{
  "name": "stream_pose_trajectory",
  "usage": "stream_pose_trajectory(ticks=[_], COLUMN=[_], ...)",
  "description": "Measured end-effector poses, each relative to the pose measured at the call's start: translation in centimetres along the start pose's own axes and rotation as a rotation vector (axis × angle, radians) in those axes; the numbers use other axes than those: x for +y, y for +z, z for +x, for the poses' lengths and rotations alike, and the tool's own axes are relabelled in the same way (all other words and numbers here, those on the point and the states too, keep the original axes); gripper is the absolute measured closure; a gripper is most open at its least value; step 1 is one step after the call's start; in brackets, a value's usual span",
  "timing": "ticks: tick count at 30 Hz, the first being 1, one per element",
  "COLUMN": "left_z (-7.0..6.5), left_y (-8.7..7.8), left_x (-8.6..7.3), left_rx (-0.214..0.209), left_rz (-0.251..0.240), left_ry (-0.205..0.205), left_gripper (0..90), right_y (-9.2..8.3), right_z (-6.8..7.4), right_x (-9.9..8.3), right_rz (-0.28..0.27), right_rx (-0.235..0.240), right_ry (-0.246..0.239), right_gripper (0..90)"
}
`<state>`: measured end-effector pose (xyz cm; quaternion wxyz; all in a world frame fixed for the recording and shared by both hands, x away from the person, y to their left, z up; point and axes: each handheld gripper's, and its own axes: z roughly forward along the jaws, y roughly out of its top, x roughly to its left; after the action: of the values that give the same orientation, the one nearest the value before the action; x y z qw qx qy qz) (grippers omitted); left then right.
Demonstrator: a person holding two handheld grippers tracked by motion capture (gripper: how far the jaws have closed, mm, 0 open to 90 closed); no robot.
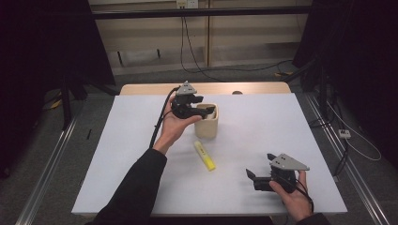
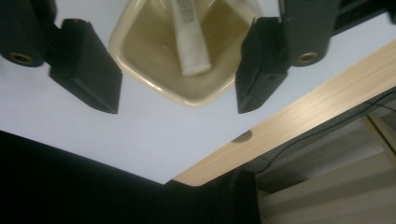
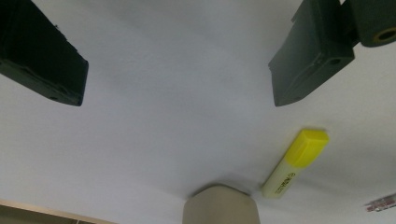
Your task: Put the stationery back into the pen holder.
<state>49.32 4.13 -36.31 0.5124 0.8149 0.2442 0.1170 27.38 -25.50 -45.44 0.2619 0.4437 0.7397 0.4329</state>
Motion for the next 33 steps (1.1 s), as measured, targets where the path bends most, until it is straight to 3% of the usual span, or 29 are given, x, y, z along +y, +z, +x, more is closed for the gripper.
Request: stream_pose_trajectory(ticks=[11,15,18,21,24,29,33], left_z=[0.6,0.8,1.0,1.0,1.0,0.3,-0.5], left_y=[-3.7,-5.3,-6.4,-7.4,-8.2,-9.3,-10.4], left_x=[-0.3,-0.8,-1.4,-2.2,-3.2,-4.4,-5.4], left_rx=[0.055,0.073,0.075,0.088,0.097,0.162,0.17], left_rz=[0.021,0.026,0.062,0.078,0.076,0.121,0.126], left_ry=[-0.005,-0.021,-0.07,-0.074,-0.072,-0.025,-0.014], left_gripper=[12.7,10.7,11.3,11.7,10.4,9.4,9.4], right_y=[0.0,0.0,0.0,0.0,0.1,0.1,0.1], right_z=[0.0,0.0,0.0,0.0,0.0,0.1,0.1], right_x=[0.0,0.0,0.0,0.0,0.0,0.0,0.0], right_rz=[0.001,0.002,0.003,0.003,0.004,0.005,0.005], right_rx=[-0.003,-0.003,-0.004,-0.005,-0.005,-0.004,-0.004], right_ry=[0.001,0.001,0.001,0.003,0.005,0.003,0.003], right_gripper=[4.0,4.0,4.0,4.0,3.9,4.0,4.0])
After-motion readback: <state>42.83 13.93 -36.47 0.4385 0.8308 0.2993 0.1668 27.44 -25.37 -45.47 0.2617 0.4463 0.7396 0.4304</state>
